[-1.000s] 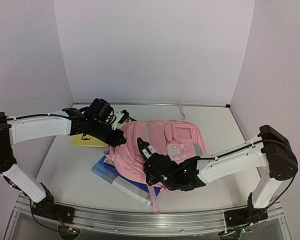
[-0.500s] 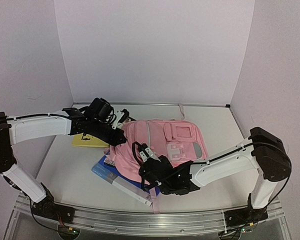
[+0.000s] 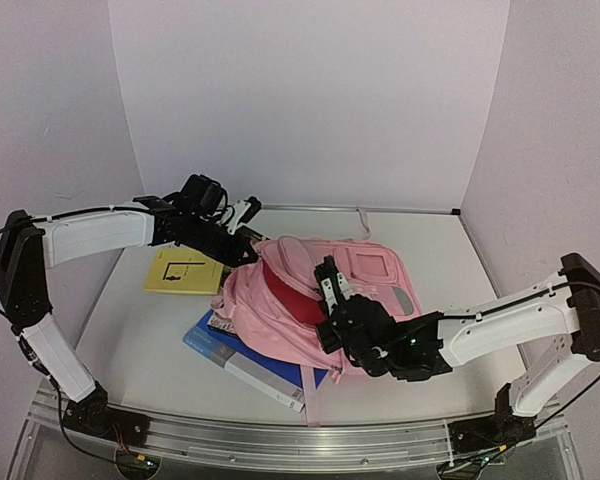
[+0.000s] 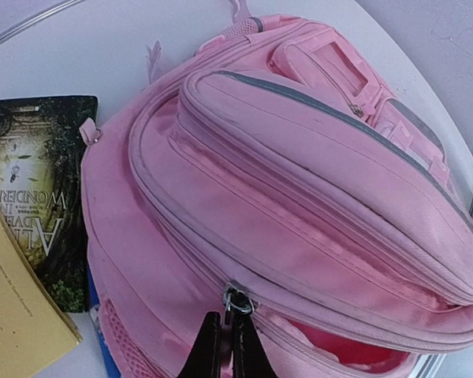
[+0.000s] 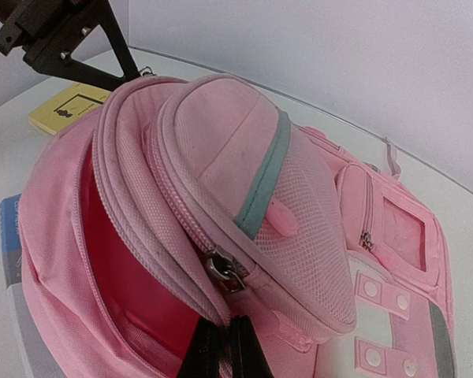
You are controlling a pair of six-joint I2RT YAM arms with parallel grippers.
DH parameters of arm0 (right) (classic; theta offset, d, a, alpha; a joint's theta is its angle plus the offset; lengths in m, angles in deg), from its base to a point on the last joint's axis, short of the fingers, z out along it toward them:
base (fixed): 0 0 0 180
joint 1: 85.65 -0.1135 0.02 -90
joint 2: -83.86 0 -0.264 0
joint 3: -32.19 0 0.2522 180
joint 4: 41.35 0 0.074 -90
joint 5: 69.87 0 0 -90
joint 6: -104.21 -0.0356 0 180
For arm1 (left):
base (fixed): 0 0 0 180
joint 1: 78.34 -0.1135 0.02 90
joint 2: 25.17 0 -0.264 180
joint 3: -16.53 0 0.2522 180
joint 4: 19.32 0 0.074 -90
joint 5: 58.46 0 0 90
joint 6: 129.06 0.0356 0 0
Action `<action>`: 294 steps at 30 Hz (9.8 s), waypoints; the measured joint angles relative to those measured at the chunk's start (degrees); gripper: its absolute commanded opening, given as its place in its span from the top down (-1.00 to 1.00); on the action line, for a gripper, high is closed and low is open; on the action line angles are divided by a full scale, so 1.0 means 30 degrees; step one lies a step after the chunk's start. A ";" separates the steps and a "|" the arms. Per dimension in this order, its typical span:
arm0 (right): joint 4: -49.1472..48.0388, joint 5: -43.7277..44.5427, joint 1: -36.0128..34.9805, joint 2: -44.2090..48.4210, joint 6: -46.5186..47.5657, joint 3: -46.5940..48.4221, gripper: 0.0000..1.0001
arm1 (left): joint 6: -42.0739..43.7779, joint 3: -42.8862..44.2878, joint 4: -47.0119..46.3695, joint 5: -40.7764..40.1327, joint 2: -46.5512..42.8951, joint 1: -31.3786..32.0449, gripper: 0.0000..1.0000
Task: Pack the student bag
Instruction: Unzip the student bag at the center of the board, then pick up the book from the center of the board, then place the book in the student bag.
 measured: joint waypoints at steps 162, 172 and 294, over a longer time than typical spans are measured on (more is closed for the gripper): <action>0.1262 0.1496 -0.0012 0.2184 -0.4290 -0.1072 1.00 | -1.3791 -0.4850 -0.7633 1.2761 -0.6571 -1.1162 1.00; 0.1222 0.2216 -0.0045 0.2365 -0.4500 -0.1072 1.00 | -1.5802 -0.7592 -0.6808 1.1900 -0.8551 -0.7974 0.99; 0.1157 0.2801 -0.0475 0.1783 -0.4105 -0.0730 1.00 | -1.1808 -0.8369 -0.6595 0.0609 -0.5575 -0.7042 -0.79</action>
